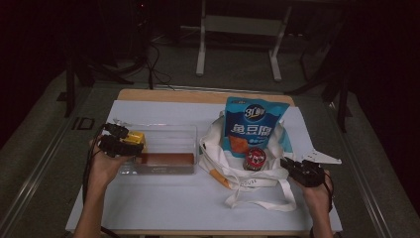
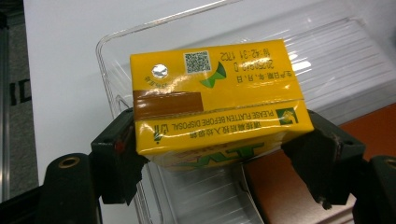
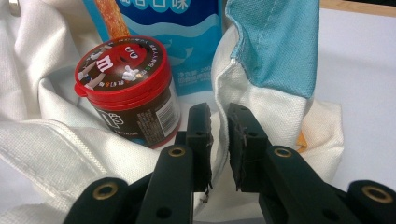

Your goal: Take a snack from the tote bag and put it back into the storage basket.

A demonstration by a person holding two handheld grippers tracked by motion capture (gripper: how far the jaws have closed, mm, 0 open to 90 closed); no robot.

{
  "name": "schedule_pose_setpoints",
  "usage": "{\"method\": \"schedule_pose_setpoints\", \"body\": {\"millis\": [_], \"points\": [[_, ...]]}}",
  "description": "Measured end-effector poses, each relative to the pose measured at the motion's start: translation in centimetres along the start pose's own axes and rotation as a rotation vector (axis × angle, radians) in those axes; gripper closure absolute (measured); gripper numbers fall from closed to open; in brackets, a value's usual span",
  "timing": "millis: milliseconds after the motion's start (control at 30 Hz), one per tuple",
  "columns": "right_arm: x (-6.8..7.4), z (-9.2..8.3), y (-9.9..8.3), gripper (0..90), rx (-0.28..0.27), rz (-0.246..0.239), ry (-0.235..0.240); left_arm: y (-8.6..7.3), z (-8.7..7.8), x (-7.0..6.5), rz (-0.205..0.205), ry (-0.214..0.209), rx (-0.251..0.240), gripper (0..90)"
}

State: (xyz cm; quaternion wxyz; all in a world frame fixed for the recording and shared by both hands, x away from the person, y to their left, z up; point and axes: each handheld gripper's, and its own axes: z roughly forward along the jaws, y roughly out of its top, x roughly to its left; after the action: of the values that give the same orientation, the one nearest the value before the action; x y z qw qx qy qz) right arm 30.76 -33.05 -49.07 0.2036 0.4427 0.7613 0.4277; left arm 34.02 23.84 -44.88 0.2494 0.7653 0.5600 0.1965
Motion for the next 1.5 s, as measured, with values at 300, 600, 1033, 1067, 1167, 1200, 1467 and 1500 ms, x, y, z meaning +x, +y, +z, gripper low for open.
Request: {"method": "schedule_pose_setpoints", "body": {"millis": [300, 600, 1033, 1067, 1167, 1200, 1467, 1500], "points": [[0.0, 0.0, 0.0, 78.3, -0.001, -0.001, 0.002, 0.1, -1.1, 0.0, 0.003, 0.015, -0.043, 18.5], [0.0, 0.0, 0.0, 77.6, -0.002, 0.0, 0.003, 0.8, -2.3, -0.1, 0.021, 0.002, -0.116, 22.4], [0.0, 0.1, 0.0, 77.2, -0.001, 0.003, 0.004, 2.0, -2.6, -1.1, 0.068, -0.005, -0.144, 27.3], [0.0, 0.1, 0.0, 77.2, -0.001, 0.002, 0.004, 2.1, -2.5, -1.1, 0.082, 0.0, -0.14, 27.8], [-0.1, 0.1, 0.0, 77.2, -0.003, 0.004, 0.006, 2.3, -2.4, -1.2, 0.083, -0.001, -0.139, 27.9], [0.0, 0.1, 0.0, 77.2, -0.003, 0.004, 0.006, 2.3, -2.4, -1.2, 0.083, -0.004, -0.141, 28.5], [-0.1, 0.1, 0.0, 77.1, -0.001, 0.003, 0.006, 2.6, -2.2, -1.9, 0.113, -0.029, -0.151, 32.2], [-0.1, 0.1, -0.1, 77.0, -0.001, 0.002, 0.005, 2.7, -2.2, -2.0, 0.116, -0.032, -0.151, 32.8]]}}
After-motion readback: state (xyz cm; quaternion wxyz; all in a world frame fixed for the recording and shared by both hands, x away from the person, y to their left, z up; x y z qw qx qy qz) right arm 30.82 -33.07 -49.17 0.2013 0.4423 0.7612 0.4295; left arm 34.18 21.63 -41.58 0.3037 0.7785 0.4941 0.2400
